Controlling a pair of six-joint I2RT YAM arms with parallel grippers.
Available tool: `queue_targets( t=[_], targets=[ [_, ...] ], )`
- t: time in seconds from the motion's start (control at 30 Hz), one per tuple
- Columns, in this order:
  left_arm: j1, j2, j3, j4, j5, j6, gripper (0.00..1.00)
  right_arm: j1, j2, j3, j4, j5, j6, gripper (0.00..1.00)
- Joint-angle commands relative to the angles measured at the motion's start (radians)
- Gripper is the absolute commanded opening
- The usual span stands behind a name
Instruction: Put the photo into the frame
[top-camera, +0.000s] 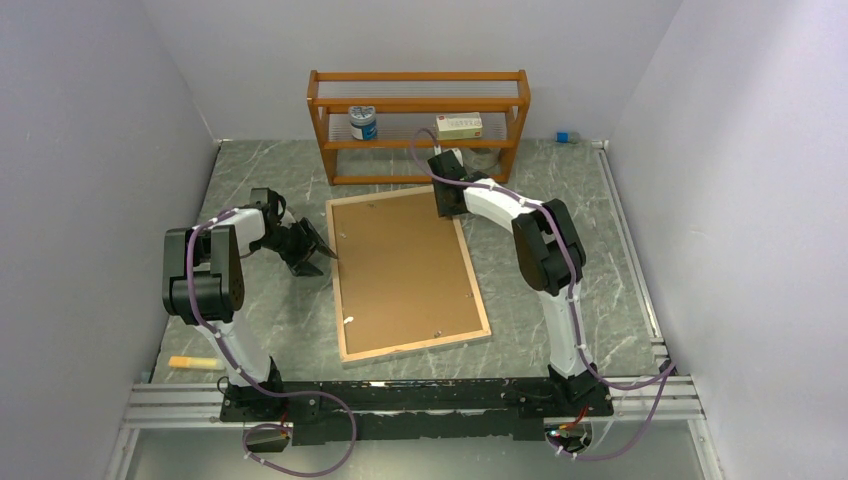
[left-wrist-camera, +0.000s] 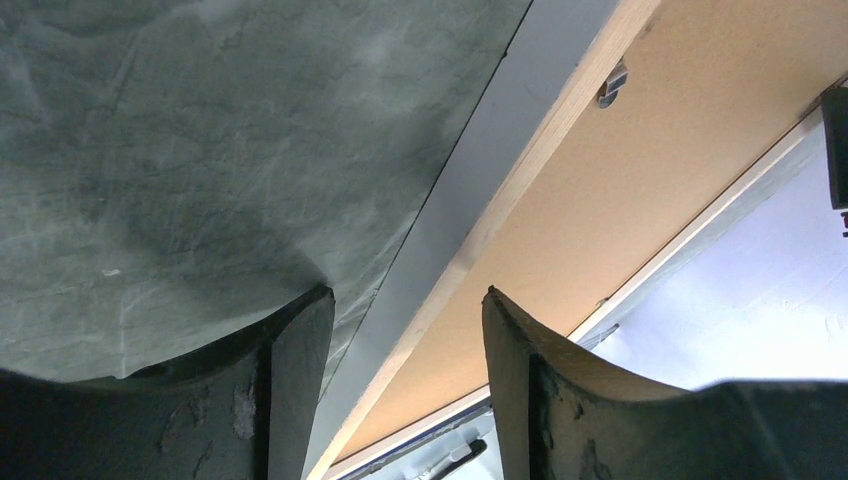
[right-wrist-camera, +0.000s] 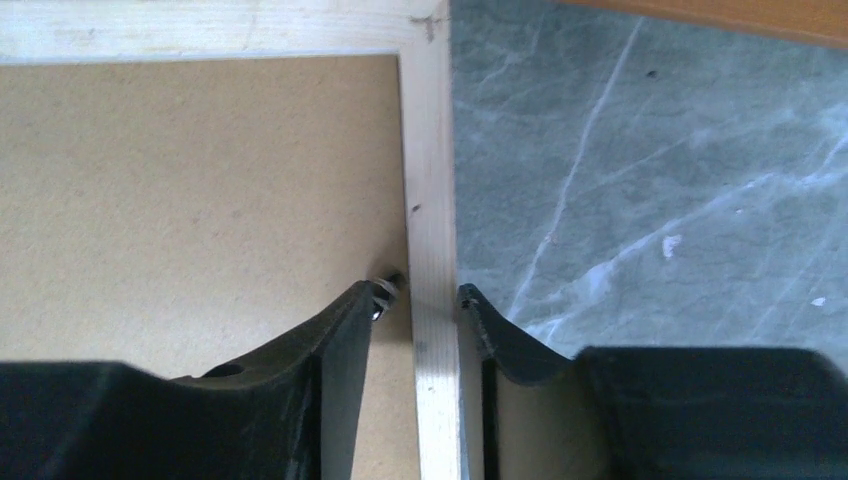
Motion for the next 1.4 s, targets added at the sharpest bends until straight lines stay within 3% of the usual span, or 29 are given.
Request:
queue_targets(
  t=[0.0,0.4,0.67,0.87,1.1,1.37],
  targets=[
    [-0.004,0.006,0.001,0.004,-0.023,0.032,0.62,-0.011,0.058,0.012,0.023,0.065,0.002,0.35],
    [-0.004,0.025,0.022,0.008,-0.028,0.041,0.62,-0.011,-0.005,-0.074,0.049,0.007,0.038,0.22],
    [-0.004,0.036,0.045,0.024,-0.044,0.034,0.62,-0.009,-0.131,-0.035,-0.014,0.026,0.108,0.53],
    [-0.004,0.057,0.04,0.053,-0.012,0.026,0.57,0.033,-0.183,-0.049,0.043,-0.163,0.147,0.53],
    [-0.005,0.099,0.033,0.076,0.039,0.023,0.45,0.148,-0.09,-0.035,0.237,-0.488,0.267,0.31],
    [-0.008,0.12,0.034,0.047,0.011,0.029,0.37,0.197,0.038,0.006,0.415,-0.608,0.362,0.36]
  ],
)
